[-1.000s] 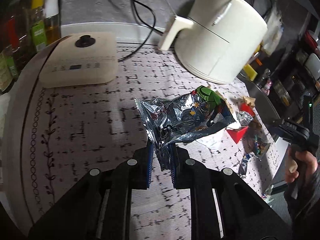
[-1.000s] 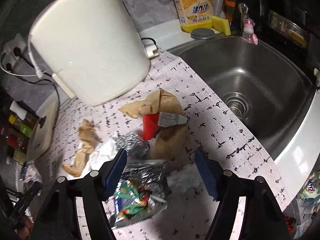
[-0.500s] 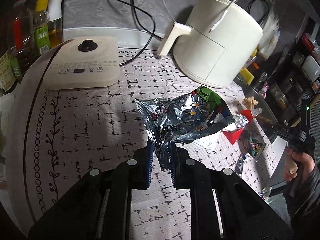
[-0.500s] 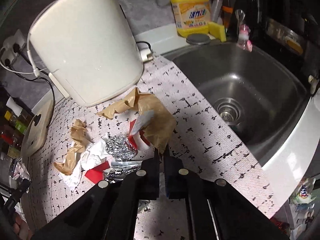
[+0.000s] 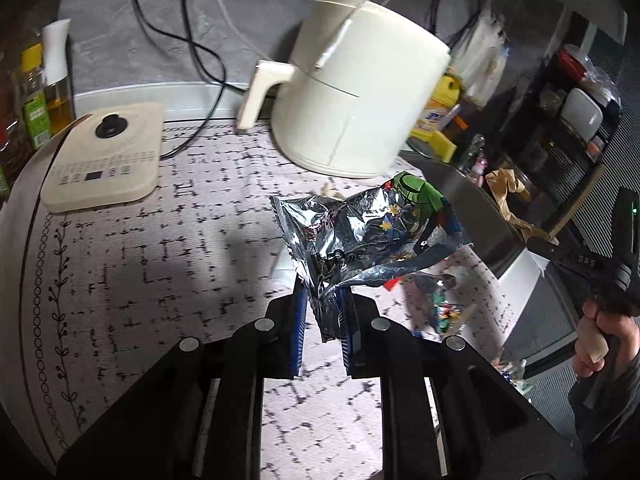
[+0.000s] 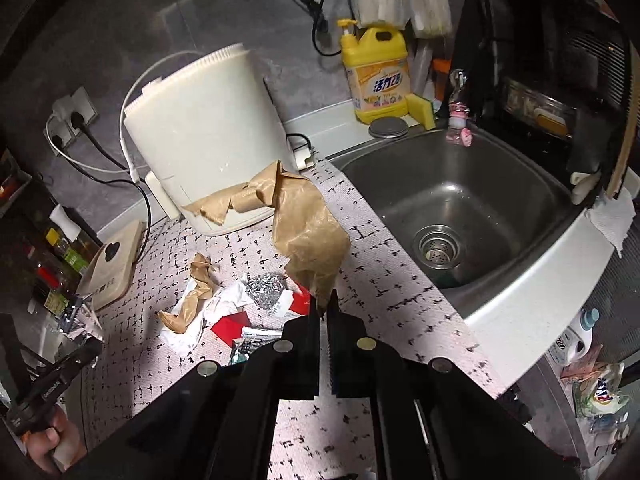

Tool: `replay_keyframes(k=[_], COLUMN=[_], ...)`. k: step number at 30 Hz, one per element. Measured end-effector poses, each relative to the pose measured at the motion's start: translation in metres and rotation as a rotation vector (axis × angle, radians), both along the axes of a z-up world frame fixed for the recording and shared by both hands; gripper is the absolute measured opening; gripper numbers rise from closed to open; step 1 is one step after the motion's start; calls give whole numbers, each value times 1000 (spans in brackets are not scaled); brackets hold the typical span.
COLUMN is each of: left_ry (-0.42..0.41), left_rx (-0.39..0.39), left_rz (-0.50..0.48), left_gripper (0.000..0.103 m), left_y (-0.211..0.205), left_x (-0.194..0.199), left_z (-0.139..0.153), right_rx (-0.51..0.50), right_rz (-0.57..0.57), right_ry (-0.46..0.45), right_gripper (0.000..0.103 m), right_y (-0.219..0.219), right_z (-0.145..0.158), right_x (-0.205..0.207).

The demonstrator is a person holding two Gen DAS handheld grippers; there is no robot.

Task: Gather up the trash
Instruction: 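Grasp the brown paper bag with the right gripper while the left holds the foil bag, then carry both items over the white bin and open both grippers to drop them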

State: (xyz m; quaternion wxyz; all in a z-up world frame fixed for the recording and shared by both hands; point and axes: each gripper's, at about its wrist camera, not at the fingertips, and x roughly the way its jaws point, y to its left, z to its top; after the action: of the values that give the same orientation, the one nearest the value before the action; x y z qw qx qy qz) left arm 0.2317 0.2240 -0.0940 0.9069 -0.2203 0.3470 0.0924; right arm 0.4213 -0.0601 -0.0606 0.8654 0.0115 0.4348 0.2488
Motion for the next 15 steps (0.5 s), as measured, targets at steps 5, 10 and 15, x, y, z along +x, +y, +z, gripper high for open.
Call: replay_keyframes(k=[5, 10, 15], left_ry=[-14, -12, -1], left_rx=[5, 5, 6], left_rz=[-64, -142, -231], left_gripper=[15, 15, 15], left_y=[-33, -75, -125], left_x=[13, 24, 35], left_z=[7, 10, 8], right_rx=[10, 17, 9], right_rz=[-38, -95, -170], right_ry=[-3, 15, 49], right_gripper=[4, 4, 4], right_y=[-40, -92, -153], right_z=[12, 12, 2], right_x=[-21, -44, -74])
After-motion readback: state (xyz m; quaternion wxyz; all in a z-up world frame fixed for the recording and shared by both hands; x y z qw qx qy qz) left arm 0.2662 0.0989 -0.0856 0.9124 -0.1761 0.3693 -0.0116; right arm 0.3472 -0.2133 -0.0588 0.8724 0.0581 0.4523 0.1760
